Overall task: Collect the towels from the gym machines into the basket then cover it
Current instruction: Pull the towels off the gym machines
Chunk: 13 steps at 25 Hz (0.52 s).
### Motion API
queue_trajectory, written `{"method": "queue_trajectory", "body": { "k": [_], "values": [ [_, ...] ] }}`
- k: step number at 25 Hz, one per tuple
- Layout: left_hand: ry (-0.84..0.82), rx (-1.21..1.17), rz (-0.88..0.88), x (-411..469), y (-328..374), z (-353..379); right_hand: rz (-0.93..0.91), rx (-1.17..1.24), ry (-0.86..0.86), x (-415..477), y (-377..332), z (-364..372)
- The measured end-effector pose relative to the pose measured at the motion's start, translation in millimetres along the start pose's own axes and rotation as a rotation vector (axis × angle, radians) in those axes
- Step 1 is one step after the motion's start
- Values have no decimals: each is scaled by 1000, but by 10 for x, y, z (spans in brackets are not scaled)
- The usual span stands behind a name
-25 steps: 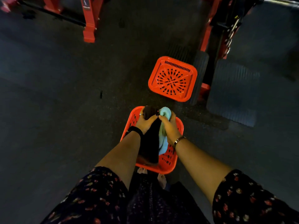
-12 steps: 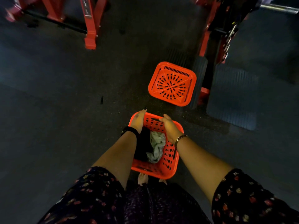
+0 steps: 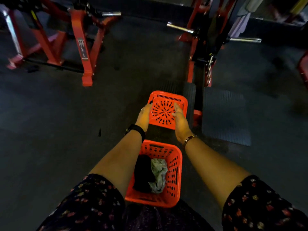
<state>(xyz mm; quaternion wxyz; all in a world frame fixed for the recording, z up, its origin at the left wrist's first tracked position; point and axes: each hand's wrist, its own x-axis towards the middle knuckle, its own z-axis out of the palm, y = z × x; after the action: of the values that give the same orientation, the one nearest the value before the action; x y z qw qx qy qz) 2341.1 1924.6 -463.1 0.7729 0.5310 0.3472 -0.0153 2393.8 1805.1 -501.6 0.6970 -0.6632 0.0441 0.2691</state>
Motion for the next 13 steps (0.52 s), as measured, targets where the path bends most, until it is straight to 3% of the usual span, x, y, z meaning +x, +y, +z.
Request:
{"method": "queue_trajectory", "body": {
  "k": [4, 8, 13],
  "values": [
    [-87, 76, 99, -121, 496, 350, -55, 83, -11, 31, -568, -185],
    [-141, 84, 190, -68, 865, 760, -247, 41, 44, -186, -1321, -356],
    [-217, 121, 278, -244, 1160, 1239, -382, 68, 85, -416, -1772, -705]
  ]
}}
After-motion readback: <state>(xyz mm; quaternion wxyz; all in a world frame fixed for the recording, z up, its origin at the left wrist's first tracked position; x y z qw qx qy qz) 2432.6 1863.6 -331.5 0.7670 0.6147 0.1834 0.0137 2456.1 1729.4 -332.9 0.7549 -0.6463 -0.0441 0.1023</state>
